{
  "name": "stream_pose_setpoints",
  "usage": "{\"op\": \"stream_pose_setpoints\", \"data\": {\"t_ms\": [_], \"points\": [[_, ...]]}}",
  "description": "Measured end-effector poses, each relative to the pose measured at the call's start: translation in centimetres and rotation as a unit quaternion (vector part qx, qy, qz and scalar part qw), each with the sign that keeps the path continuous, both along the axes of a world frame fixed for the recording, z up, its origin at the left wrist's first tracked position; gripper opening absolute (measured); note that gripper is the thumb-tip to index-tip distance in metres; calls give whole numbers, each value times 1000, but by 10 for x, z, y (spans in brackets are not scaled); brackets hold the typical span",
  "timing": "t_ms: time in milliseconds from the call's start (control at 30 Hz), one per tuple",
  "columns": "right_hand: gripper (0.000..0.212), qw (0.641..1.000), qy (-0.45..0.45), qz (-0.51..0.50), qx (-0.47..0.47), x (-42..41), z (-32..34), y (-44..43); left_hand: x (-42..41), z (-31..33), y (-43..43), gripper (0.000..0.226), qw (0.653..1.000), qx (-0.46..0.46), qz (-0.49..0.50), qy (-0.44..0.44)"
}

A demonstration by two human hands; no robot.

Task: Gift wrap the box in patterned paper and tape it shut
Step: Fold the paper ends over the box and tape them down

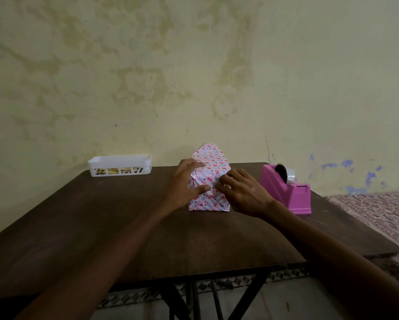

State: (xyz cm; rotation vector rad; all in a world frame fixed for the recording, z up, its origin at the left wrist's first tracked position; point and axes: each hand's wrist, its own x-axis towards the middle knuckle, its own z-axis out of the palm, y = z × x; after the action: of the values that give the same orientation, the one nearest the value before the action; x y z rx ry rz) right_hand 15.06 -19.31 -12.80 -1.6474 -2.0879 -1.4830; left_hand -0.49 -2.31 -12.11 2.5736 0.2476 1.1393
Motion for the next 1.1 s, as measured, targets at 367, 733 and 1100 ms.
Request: {"op": "stream_pose_setpoints", "data": {"t_ms": [367,733,1100], "points": [[90,875,459,-102,113,-18,2,6,11,-4,2,61,997,-25,69,-18],[111,754,647,-80,77,-8,-3,16,23,-16,-18,84,981,-190,42,-5],[114,761,641,-96,31,16,5,-38,57,-24,-60,84,984,-154,79,-39]]}}
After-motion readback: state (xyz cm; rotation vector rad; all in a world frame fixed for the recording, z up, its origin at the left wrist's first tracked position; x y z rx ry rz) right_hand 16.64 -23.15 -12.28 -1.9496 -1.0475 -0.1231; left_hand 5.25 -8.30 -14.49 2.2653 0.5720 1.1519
